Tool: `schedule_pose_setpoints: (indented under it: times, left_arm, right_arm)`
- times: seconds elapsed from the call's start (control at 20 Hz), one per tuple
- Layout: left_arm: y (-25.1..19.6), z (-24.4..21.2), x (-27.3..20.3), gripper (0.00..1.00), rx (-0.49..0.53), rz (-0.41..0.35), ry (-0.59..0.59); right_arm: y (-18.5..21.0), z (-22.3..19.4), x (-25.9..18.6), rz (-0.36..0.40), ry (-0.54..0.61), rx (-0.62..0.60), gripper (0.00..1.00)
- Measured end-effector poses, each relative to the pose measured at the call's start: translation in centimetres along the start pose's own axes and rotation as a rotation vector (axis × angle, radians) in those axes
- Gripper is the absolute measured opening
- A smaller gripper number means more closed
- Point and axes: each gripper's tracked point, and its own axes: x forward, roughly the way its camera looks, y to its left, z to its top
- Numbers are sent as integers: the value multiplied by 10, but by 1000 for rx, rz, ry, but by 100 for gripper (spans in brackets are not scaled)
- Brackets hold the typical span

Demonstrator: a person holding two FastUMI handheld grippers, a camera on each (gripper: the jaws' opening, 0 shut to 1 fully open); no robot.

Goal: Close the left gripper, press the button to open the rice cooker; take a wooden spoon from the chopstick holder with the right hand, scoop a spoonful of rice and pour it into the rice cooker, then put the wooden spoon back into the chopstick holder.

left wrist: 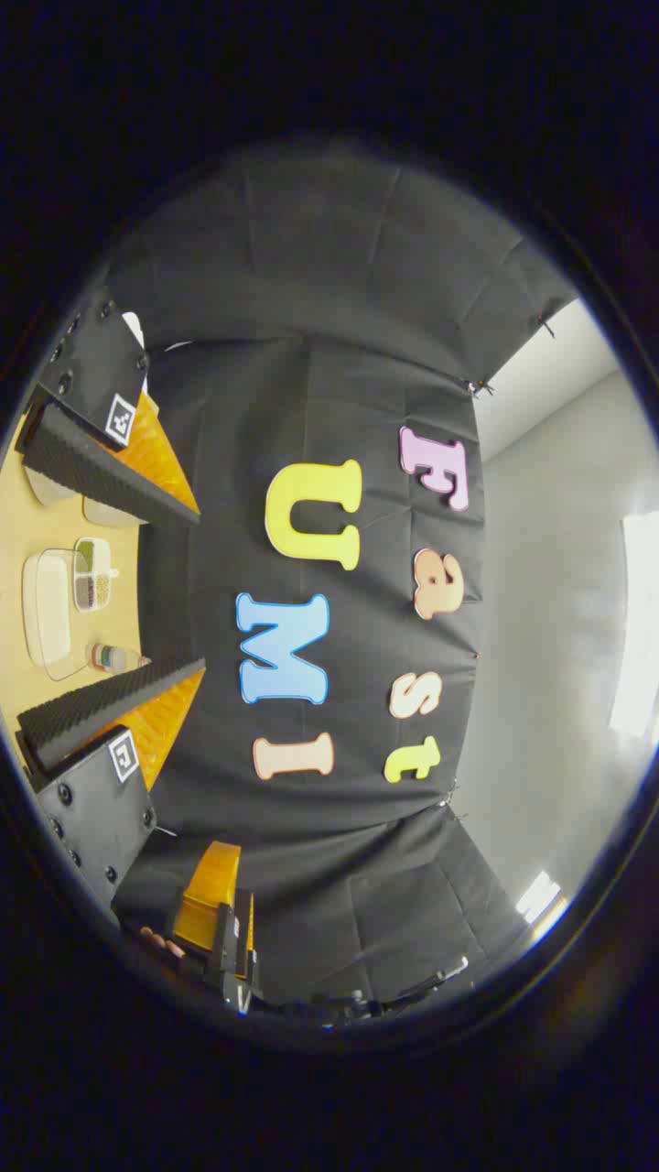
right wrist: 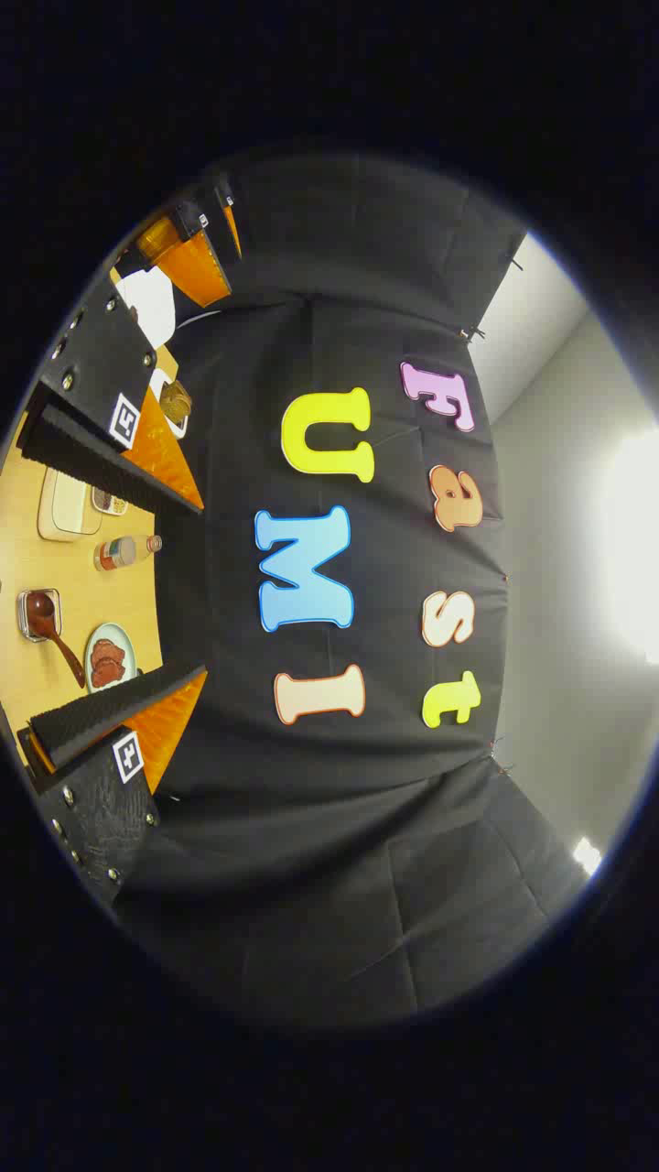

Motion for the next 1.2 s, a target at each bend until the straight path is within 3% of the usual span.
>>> schedule_pose_setpoints:
  times: [0.45,1.2]
  left_arm:
    - [14,-5,23,96,-17,50,11]
    - [31,-30,30,97,-16,43,50]
  right_arm:
    - [9,2,22,48,-4,-11,96]
    - [21,-16,24,73,40,-6,96]
